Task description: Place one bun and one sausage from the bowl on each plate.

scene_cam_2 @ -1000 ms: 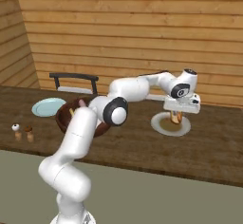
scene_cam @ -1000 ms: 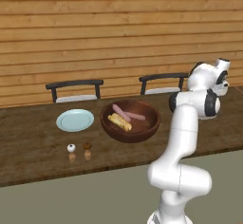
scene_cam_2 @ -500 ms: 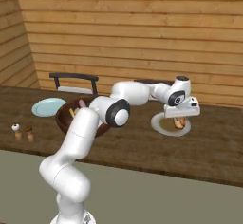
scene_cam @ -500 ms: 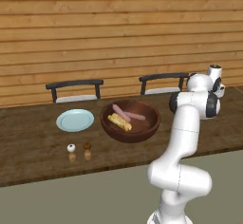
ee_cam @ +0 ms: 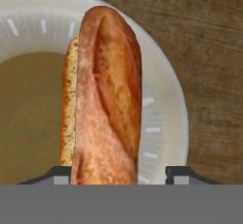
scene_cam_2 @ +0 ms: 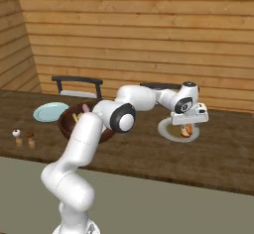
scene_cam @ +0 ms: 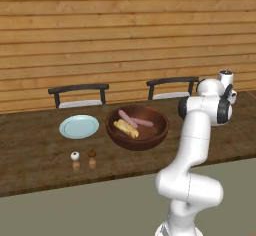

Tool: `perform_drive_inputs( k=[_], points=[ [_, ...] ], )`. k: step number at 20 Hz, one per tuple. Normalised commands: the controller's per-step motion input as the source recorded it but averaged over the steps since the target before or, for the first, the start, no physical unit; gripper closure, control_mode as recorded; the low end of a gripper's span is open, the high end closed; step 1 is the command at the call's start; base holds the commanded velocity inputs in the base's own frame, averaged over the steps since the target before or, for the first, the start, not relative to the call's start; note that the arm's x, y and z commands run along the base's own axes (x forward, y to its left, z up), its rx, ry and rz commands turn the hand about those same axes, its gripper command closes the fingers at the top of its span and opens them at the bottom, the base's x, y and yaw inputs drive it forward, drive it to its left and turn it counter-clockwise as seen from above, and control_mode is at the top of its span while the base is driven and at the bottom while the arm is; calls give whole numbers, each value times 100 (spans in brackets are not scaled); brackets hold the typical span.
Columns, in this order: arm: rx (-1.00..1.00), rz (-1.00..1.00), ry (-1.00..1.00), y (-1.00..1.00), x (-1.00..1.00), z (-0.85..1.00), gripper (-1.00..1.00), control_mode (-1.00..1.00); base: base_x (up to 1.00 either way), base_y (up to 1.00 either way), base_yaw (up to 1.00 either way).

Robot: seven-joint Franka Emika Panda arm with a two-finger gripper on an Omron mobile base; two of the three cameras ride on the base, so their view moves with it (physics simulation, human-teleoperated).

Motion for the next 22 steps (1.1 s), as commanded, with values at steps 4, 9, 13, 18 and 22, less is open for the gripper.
perform_drive_inputs(
  k=[4, 9, 13, 18, 22],
  points=[
    [0, 0, 0, 0, 0, 0, -100, -100, 0, 0, 0],
    [-2, 0, -1, 5, -7, 7, -100, -100, 0, 0, 0],
    [1, 0, -11, 15, -50, 74, -100, -100, 0, 0, 0],
    [22, -1, -8, 64, -72, 78, -100, -100, 0, 0, 0],
    [22, 9, -5, 100, -47, 51, -100, -100, 0, 0, 0]
  ],
)
